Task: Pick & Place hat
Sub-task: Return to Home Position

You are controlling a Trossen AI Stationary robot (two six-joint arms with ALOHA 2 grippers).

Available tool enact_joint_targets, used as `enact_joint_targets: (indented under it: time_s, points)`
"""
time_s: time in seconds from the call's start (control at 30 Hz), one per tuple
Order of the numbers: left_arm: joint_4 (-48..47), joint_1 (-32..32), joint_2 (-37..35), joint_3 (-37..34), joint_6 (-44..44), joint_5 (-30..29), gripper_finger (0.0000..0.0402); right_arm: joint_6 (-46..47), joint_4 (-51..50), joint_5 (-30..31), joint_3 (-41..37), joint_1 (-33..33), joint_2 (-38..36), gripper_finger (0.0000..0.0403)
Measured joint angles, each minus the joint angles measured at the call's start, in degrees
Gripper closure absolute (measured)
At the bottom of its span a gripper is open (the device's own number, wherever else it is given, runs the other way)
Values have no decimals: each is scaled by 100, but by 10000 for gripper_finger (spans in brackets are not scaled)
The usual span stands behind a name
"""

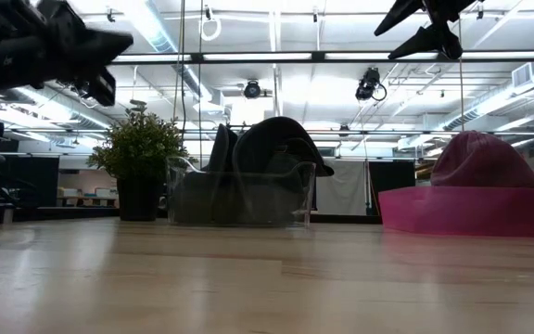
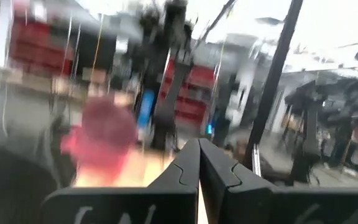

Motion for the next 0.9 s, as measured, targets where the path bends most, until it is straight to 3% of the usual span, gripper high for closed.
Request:
enact_joint_targets:
  time_s: [0.17, 0.27, 0.5, 0.63, 0.77, 0.9]
  points:
    - [-1282, 2, 9, 1, -598, -55, 399, -2, -7, -1, 0, 0, 0, 156]
    - [-1345, 4, 89, 11, -673, 220, 399, -2, -11, -1, 0, 0, 0, 156]
    - [-1386, -100, 163, 11, -571, 266, 399, -4, -9, -6, 0, 0, -2, 156]
    - [-1371, -101, 172, 11, -638, 278, 399, -112, -102, -312, 0, 0, -84, 163]
    - [-1319, -99, 173, 7, -655, 216, 399, -130, -695, -564, 0, 1, -431, 226]
    - [-1255, -99, 172, 0, -655, 198, 399, -78, -1438, -560, 0, 11, -992, 353]
